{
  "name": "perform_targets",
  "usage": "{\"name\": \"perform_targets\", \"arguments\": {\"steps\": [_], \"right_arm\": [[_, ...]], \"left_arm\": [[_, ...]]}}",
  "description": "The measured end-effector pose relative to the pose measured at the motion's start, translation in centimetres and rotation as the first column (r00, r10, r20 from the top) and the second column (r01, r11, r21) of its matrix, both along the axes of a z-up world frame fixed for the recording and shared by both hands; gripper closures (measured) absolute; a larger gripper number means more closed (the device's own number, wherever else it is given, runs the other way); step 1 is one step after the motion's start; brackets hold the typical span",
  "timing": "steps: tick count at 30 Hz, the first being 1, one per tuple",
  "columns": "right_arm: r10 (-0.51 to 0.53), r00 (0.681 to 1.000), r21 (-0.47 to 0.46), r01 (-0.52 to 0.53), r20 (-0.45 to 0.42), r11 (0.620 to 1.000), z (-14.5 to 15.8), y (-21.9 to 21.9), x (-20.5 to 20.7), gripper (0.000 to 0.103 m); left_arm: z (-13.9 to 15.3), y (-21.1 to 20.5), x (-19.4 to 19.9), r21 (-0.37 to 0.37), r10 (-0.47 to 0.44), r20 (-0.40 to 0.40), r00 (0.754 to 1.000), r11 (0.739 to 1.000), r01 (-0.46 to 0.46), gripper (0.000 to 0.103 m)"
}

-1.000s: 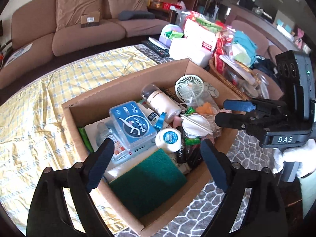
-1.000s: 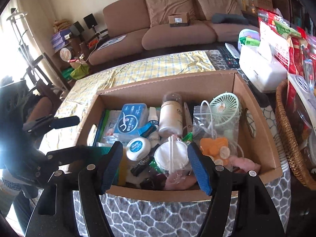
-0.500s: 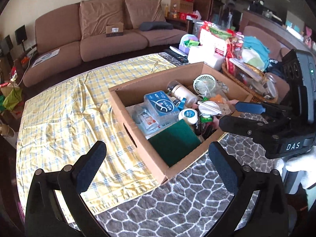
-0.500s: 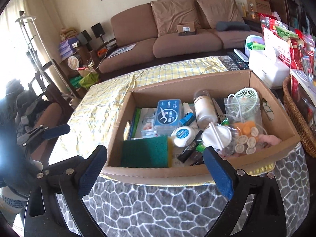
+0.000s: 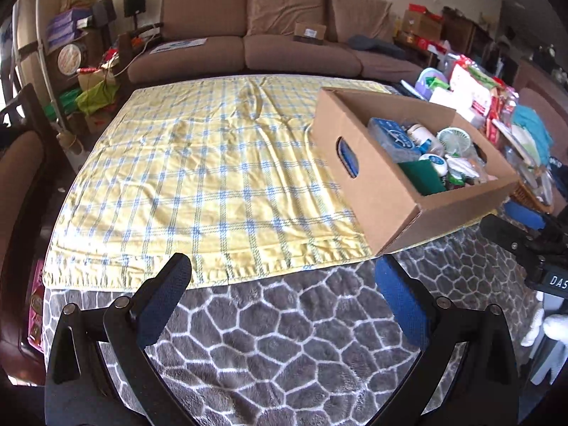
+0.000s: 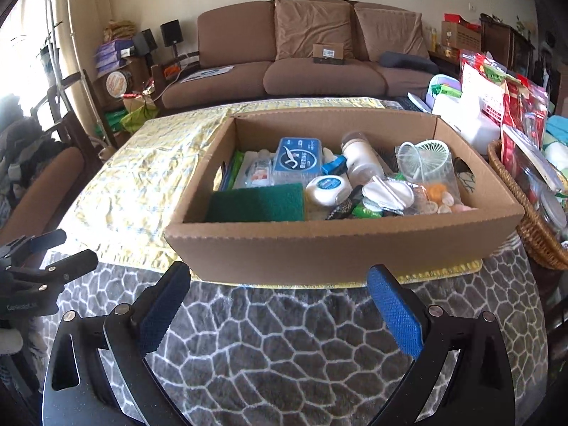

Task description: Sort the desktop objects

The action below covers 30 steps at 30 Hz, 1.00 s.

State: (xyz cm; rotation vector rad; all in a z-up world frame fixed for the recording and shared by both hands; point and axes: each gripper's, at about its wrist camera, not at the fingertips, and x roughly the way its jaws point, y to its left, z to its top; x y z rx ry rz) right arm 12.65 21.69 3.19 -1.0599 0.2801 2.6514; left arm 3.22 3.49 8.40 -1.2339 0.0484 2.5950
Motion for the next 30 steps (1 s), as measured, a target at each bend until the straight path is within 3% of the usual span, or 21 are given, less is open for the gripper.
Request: {"name": "perform_targets", "arguments": {"steps": [7,12,24,30], "right_arm": [[0.017,0.999,0.040,-0.019,0.051,0.999,-3.1,0.1,-0.8,0.002],[0.008,0.997,0.032,-0.011,0.077,0.999,-5.0,0.9,-1.4,0.002],[-0.059,0.995,0.023,0.057,0.076,0.998,-6.8,1.9,-2.0,0.002],[-0.097,0.984,-0.028,0.102,0.146,0.994,-9.1,2.8,-2.4,0.001]], "left_arm": [[-4.3,-0.5,0.2,0.013,0.079,0.060,0.995,0.997,-0.080,0.000],[-6.1,0.2,0.0,-0.024,0.106,0.077,0.991,0.994,-0.105,0.000],[-7.7,1.0,-0.8,-0.101,0.168,0.076,0.983,0.982,-0.160,0.000],[-7.8,1.0,-0.9,-0.104,0.173,0.077,0.982,0.981,-0.164,0.000]]}}
